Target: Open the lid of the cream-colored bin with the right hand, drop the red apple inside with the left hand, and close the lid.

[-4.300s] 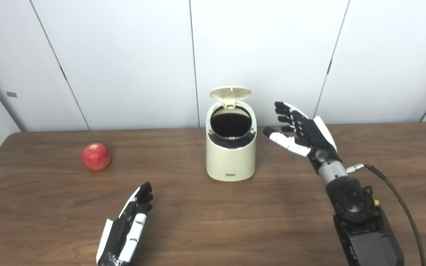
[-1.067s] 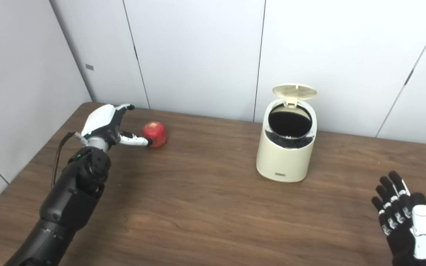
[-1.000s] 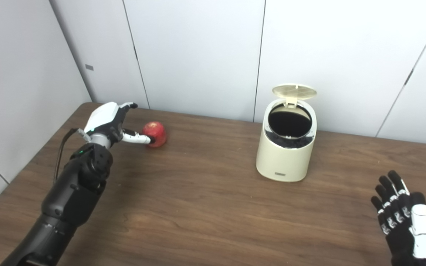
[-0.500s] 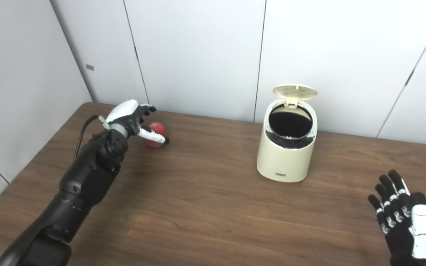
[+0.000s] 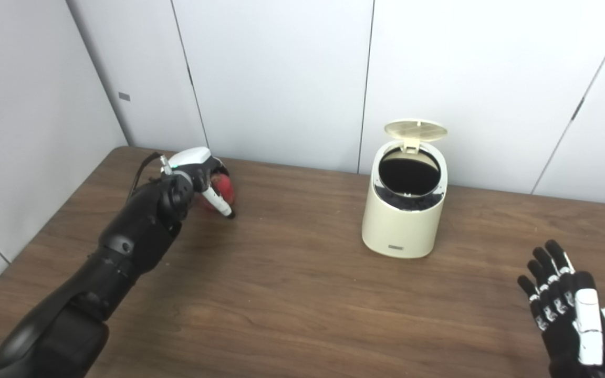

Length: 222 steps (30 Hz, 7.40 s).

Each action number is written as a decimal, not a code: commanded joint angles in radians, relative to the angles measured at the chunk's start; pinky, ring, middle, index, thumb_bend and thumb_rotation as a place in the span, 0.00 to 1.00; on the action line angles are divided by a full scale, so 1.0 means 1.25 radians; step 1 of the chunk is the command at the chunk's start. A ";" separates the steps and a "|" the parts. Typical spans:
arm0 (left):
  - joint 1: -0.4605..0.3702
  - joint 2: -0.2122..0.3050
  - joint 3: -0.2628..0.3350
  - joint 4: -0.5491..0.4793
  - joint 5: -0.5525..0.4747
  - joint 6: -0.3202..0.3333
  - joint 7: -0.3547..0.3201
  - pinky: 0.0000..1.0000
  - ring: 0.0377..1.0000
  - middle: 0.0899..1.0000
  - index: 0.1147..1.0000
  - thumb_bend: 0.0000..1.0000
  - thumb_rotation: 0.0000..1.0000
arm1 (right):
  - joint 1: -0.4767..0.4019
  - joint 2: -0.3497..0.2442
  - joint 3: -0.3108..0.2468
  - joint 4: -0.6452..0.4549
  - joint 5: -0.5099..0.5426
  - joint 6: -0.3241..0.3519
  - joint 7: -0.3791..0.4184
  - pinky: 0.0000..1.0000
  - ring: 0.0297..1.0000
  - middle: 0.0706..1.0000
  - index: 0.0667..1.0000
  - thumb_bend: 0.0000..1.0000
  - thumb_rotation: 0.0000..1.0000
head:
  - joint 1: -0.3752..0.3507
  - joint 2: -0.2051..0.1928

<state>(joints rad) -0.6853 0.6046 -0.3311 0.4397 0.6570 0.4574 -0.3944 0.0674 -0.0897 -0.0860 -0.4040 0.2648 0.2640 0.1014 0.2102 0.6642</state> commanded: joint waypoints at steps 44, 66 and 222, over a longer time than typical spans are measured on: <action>0.190 -0.214 0.175 -0.499 0.024 -0.133 0.355 0.35 0.40 0.47 0.42 0.47 0.00 | -0.021 0.022 0.021 0.023 -0.042 -0.065 -0.014 0.97 0.99 0.96 0.97 0.49 0.96 | -0.085 -0.031; 0.175 -0.408 0.069 -0.554 0.079 -0.188 0.351 0.37 0.40 0.49 0.42 0.47 0.00 | -0.014 0.040 0.014 0.016 -0.039 -0.070 -0.024 0.99 0.99 0.96 0.96 0.52 0.94 | -0.159 -0.073; 0.567 -0.433 0.262 -0.603 -0.489 -0.204 0.257 1.00 1.00 1.00 1.00 0.58 0.89 | -0.549 -0.094 0.156 0.184 -0.360 0.027 -0.009 0.91 0.96 0.96 0.90 0.54 0.94 | -0.222 -0.079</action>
<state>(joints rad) 0.0446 0.0553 -0.0021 -0.2985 0.0327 0.2519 -0.0846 -0.5611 -0.1958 0.1055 -0.1780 -0.1476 0.3352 0.1025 -0.0629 0.5660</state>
